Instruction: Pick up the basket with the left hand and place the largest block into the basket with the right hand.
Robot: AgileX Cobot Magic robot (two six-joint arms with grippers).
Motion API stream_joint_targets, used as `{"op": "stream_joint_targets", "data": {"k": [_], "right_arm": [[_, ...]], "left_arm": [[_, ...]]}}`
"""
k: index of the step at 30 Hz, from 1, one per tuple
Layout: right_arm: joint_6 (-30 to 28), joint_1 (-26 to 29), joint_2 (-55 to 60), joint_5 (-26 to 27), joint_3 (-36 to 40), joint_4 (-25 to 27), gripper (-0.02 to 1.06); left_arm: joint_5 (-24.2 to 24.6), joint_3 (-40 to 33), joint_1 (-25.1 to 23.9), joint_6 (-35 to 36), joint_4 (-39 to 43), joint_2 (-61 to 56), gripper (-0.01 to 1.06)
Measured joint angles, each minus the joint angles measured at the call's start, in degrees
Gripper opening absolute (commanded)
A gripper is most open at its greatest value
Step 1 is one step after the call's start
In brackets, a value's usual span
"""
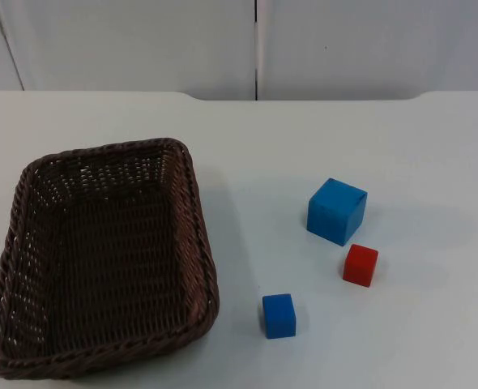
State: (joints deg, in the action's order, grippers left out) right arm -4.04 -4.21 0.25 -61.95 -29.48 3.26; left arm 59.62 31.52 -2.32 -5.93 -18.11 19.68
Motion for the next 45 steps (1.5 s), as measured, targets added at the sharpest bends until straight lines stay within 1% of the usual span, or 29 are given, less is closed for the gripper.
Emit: {"op": "stream_joint_targets", "data": {"k": [7, 14, 18, 22, 23, 27, 34, 38, 45], "right_arm": [[0.0, 0.0, 0.0, 0.0, 0.0, 0.0, 1.05], [0.0, 0.0, 0.0, 0.0, 0.0, 0.0, 1.05], [0.0, 0.0, 0.0, 0.0, 0.0, 0.0, 1.05], [0.0, 0.0, 0.0, 0.0, 0.0, 0.0, 1.05], [0.0, 0.0, 0.0, 0.0, 0.0, 0.0, 1.05], [0.0, 0.0, 0.0, 0.0, 0.0, 0.0, 1.05], [0.0, 0.0, 0.0, 0.0, 0.0, 0.0, 1.05], [0.0, 0.0, 0.0, 0.0, 0.0, 0.0, 1.05], [0.3, 0.0, 0.0, 0.0, 0.0, 0.0, 1.05]], "left_arm": [[-0.9, 0.0, 0.0, -1.1, 0.0, 7.0, 1.05], [-4.4, 0.0, 0.0, -3.4, -0.2, 15.6, 1.05], [-6.3, 0.0, 0.0, -5.8, -2.1, 19.4, 1.05], [-8.8, 0.0, 0.0, -10.0, -6.2, 25.4, 1.05], [-8.8, 0.0, 0.0, -10.0, -6.2, 25.4, 1.05], [-11.3, 0.0, 0.0, -11.6, -7.5, 31.4, 1.05], [-13.5, 0.0, 0.0, -14.4, -9.0, 38.5, 1.05], [-15.9, 0.0, 0.0, -16.8, -11.7, 43.1, 1.05], [-19.0, 0.0, 0.0, -17.6, -14.0, 50.1, 1.05]]}}
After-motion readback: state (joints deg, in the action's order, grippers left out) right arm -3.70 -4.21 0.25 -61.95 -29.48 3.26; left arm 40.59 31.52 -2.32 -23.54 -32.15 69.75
